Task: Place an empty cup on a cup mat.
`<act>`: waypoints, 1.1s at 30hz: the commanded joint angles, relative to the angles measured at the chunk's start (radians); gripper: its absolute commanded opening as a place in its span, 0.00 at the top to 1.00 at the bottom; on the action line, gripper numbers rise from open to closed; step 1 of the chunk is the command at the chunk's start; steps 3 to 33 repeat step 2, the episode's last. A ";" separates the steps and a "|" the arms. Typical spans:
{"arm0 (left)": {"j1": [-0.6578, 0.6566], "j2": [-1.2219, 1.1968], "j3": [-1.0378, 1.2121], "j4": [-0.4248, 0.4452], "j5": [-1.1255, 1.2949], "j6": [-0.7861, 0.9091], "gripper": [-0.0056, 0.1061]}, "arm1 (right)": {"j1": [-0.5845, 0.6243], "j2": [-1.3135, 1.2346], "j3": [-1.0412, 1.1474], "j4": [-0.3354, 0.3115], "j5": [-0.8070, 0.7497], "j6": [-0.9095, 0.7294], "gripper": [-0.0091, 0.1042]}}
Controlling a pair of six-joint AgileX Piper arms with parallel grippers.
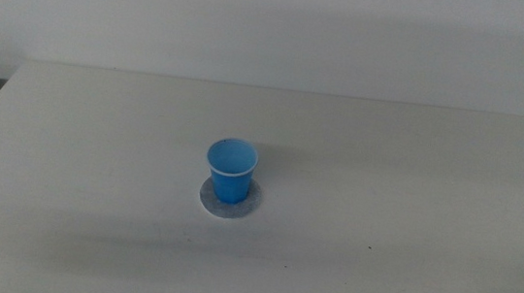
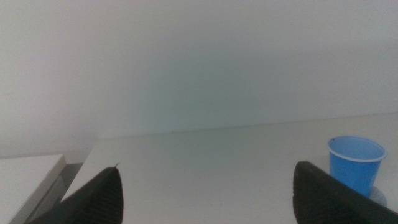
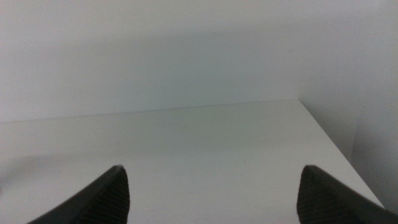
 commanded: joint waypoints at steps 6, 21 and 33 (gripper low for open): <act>-0.002 -0.004 0.000 -0.003 -0.006 -0.003 0.11 | -0.009 -0.005 0.004 -0.014 -0.009 -0.004 0.11; -0.002 -0.004 0.000 -0.003 -0.006 -0.003 0.11 | -0.009 -0.005 0.004 -0.014 -0.009 -0.004 0.11; -0.002 -0.004 0.000 -0.003 -0.006 -0.003 0.11 | -0.009 -0.005 0.004 -0.014 -0.009 -0.004 0.11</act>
